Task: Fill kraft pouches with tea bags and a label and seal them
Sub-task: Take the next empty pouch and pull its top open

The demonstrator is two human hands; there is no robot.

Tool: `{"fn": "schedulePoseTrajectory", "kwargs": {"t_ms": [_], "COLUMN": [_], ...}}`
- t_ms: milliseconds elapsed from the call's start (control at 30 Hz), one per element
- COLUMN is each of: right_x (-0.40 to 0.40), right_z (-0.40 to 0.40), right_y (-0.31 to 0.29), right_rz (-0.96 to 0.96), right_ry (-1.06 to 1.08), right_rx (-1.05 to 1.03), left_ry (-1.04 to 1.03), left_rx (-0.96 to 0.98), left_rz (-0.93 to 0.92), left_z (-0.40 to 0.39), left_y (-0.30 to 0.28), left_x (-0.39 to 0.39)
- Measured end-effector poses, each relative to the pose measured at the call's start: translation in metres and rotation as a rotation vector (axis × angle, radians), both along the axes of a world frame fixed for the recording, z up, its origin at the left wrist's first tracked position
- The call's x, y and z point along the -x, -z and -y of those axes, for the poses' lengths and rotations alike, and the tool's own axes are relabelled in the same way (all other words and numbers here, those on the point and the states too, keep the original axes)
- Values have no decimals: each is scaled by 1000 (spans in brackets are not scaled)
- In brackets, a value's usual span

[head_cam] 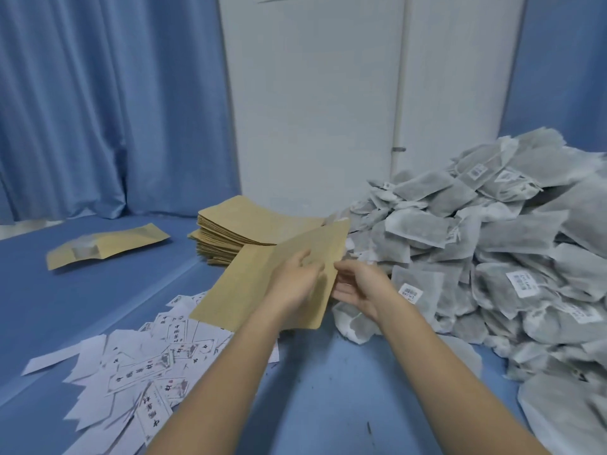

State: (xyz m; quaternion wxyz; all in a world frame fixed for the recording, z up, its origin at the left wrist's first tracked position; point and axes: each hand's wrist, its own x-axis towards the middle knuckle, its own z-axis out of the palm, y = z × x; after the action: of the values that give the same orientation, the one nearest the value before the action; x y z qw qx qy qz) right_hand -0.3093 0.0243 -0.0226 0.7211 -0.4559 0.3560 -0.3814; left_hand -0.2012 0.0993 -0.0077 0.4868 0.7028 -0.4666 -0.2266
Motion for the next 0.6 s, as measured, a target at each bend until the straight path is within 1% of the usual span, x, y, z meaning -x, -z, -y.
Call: {"fn": "schedulePoseTrajectory", "kwargs": {"t_ms": [133,233,300,367,400,467,600], "right_x": [4,5,5,4,3,2,-3], "right_z": [-4,-7,-9,-11,-10,-9,-9], "right_y": [2,3,4,6,6,7,5], "right_rz": [55,134,159,140,136,143,213], "right_ry": [-1,-11,-39,-64,-69,-89,-193], "right_rx": [-39,-28,11,65,80,93,54], "left_ry": [-141,-202,-266,-336,-356,-347,-267], "left_rx": [-33,-31,-43,-32,-15,31,97], "left_rz": [90,127,238,398,445,435,307], "left_z": [14,16,15,12,11,9,7], "left_y": [-1,-2,-5,-8,-9,-9,-7], "left_x": [15,20,21,21,20,19,17]}}
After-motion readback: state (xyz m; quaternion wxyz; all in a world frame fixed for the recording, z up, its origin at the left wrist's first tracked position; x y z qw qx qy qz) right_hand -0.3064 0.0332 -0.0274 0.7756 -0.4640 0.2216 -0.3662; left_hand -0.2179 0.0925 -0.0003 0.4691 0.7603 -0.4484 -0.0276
